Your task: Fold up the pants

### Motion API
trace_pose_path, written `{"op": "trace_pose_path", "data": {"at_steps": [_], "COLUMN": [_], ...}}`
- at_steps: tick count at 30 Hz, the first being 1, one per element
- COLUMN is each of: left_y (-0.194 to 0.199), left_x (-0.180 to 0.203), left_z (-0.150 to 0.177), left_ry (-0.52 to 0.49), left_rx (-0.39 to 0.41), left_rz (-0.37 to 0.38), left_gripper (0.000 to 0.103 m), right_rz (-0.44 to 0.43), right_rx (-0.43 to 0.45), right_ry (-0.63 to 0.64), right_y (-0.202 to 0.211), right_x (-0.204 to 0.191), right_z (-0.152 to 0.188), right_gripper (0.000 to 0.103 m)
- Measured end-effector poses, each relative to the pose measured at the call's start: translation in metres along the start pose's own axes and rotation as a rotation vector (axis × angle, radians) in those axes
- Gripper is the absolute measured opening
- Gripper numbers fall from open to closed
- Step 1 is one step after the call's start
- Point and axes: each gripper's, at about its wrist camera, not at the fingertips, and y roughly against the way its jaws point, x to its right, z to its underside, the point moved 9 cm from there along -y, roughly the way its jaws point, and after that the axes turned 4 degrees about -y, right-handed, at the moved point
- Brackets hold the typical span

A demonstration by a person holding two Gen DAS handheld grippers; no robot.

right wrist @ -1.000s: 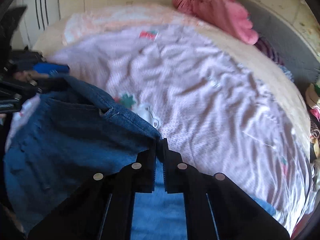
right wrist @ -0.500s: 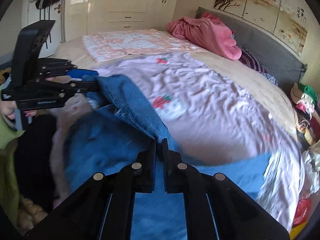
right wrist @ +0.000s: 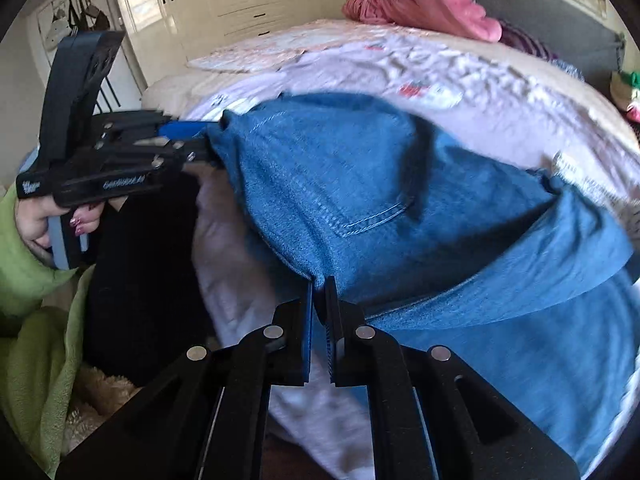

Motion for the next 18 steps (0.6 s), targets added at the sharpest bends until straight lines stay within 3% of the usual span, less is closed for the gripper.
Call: {"op": "trace_pose_path", "data": {"at_steps": [4, 7, 9, 13, 15, 18], "left_y": [-0.013, -0.004, 0.008, 0.042, 0.065, 0.065], "left_x": [-0.006, -0.014, -0.02, -0.024, -0.024, -0.01], "left_z": [0.016, 0.018, 0.019, 0.011, -0.007, -0.031], "left_ry": [0.041, 0.107, 0.119, 0.113, 0.11, 0.106], "left_rx": [-0.055, -0.053, -0.056, -0.031, 0.036, 0.066], "left_rz": [0.011, 0.075, 0.088, 0.07, 0.058, 0.093], "left_gripper": [0.032, 0.04, 0.051, 0.051, 0.051, 0.051], "right_rz": [0.006, 0.004, -0.008, -0.016, -0.022, -0.044], "right_rx": [-0.021, -0.02, -0.015, -0.003, -0.004, 0.003], "right_ry": [-0.02, -0.025, -0.035, -0.051, -0.066, -0.08], "right_y": [-0.014, -0.016, -0.016, -0.016, -0.017, -0.012], "right_x": [-0.004, -0.004, -0.003, -0.003, 0.0, 0.0], "right_z": [0.008, 0.008, 0.01, 0.01, 0.013, 0.014], "right_gripper": [0.008, 0.009, 0.011, 0.012, 0.012, 0.018]}}
